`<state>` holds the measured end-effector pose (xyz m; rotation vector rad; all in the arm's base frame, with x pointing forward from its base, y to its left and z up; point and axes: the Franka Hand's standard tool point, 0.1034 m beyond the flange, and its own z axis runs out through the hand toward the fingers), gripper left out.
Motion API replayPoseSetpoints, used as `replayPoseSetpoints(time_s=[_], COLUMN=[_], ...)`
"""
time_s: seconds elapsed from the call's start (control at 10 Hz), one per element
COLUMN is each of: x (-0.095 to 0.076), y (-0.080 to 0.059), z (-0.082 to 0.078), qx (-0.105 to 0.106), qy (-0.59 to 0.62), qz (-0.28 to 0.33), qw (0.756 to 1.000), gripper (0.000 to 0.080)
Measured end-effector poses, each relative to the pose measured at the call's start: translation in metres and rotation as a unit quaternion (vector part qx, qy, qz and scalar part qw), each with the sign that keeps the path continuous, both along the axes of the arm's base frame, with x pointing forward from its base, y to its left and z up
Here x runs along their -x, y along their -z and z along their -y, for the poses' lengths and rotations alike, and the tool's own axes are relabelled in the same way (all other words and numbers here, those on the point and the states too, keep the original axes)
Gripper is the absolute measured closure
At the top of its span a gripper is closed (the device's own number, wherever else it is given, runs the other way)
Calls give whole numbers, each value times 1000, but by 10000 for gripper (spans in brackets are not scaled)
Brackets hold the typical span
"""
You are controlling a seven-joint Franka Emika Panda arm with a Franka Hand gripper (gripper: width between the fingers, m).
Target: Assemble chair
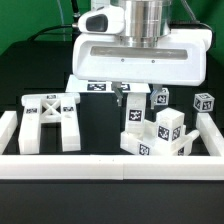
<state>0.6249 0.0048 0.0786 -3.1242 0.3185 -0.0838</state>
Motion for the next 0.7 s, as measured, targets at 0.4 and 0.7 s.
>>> replayPoseSetpoints(time_s=[0.4, 0.7], x=[0, 0], y=[2, 2], z=[0, -2], qx=[-25, -36], qy=[204, 342], qz=[0, 4], qw=[979, 939], gripper=[511, 510])
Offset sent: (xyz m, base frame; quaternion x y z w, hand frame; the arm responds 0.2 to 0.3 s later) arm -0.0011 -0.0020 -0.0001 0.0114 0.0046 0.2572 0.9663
